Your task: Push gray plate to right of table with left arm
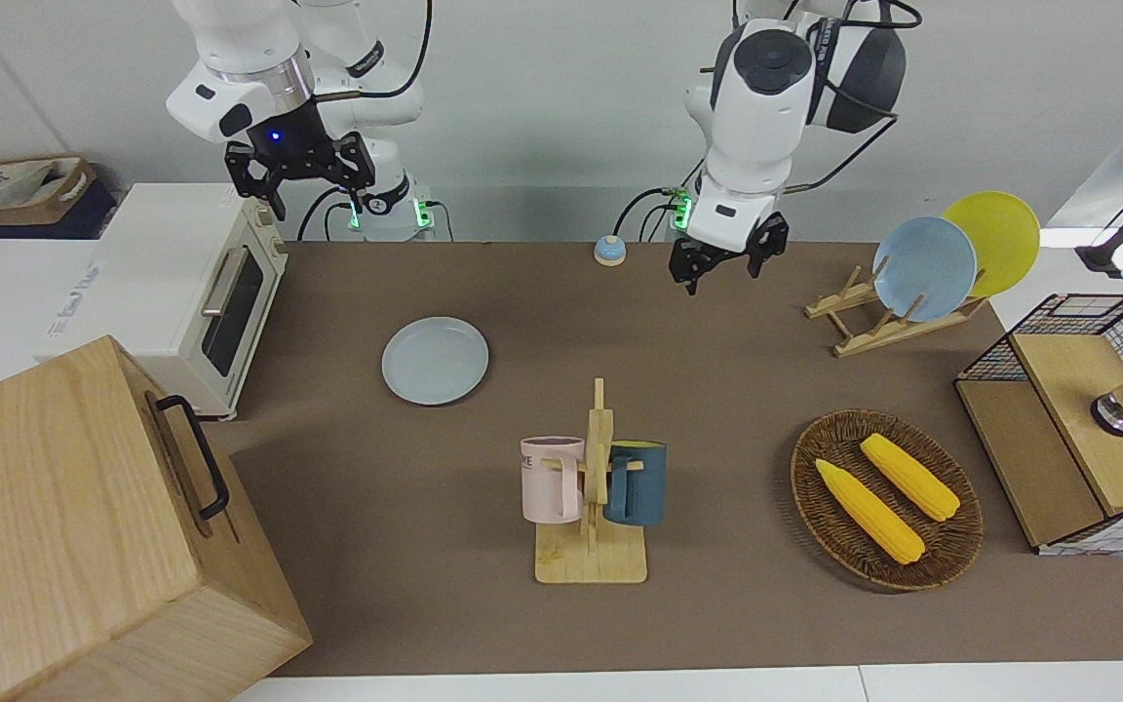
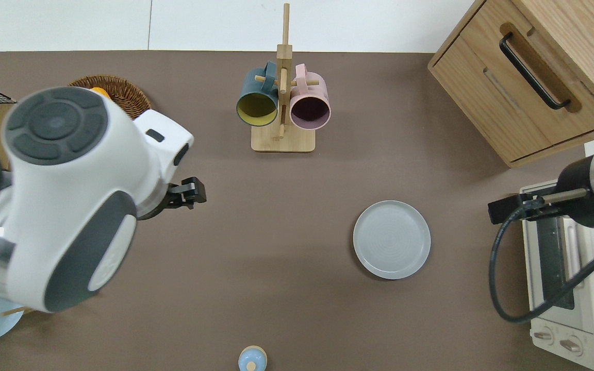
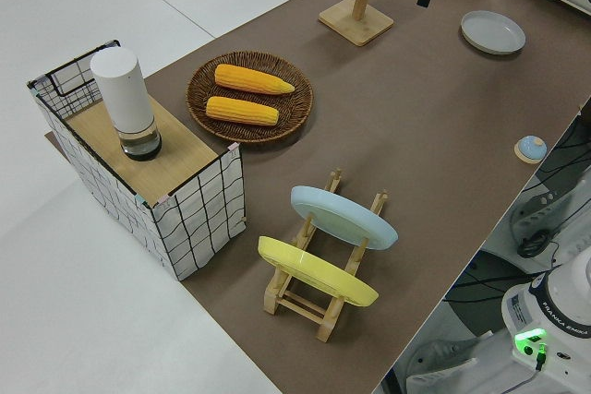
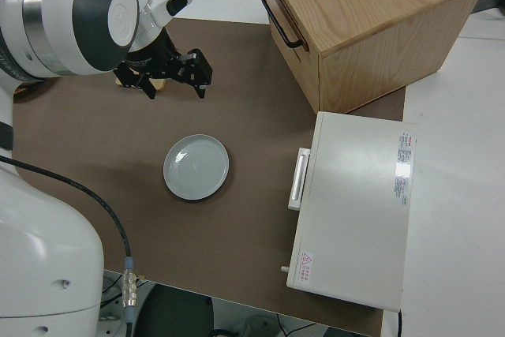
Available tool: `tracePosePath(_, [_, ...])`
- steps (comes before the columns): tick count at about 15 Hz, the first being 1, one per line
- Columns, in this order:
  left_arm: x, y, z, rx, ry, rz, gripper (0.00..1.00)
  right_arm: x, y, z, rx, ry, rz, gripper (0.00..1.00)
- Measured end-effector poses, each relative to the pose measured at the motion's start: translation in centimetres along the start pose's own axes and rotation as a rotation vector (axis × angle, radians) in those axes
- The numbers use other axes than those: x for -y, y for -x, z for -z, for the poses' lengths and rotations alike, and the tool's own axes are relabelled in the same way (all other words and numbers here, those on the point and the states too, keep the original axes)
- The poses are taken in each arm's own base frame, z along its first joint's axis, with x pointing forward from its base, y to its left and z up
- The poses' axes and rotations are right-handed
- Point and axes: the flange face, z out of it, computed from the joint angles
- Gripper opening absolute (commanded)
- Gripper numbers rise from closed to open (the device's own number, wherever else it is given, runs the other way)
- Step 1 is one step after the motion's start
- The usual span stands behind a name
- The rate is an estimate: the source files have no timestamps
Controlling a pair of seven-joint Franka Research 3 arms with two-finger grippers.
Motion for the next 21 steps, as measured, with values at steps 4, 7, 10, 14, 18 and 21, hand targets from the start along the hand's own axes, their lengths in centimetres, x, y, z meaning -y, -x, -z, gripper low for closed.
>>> tracePosePath(4, [9.7, -2.4, 1.3, 0.013, 0.020, -0.091, 0.99, 0.0, 0.0, 0.0, 0.000, 0.000, 0.000, 0.983])
tracePosePath(7, [14.1, -3.7, 0.7, 0.024, 0.038, -0.141, 0.99, 0.0, 0.0, 0.0, 0.000, 0.000, 0.000, 0.983])
tracePosePath(10, [16.8, -4.3, 0.4, 0.031, 0.079, -0.180, 1.00, 0.0, 0.0, 0.0, 0.000, 0.000, 0.000, 0.983])
tracePosePath(14, [17.6, -4.5, 0.4, 0.029, 0.105, -0.236, 1.00, 0.0, 0.0, 0.0, 0.000, 0.000, 0.000, 0.983])
tracePosePath(18, [17.5, -4.5, 0.4, 0.026, 0.118, -0.273, 1.00, 0.0, 0.0, 0.0, 0.000, 0.000, 0.000, 0.983])
tracePosePath(21, [18.0, -4.5, 0.4, 0.028, 0.126, -0.248, 1.00, 0.0, 0.0, 0.0, 0.000, 0.000, 0.000, 0.983])
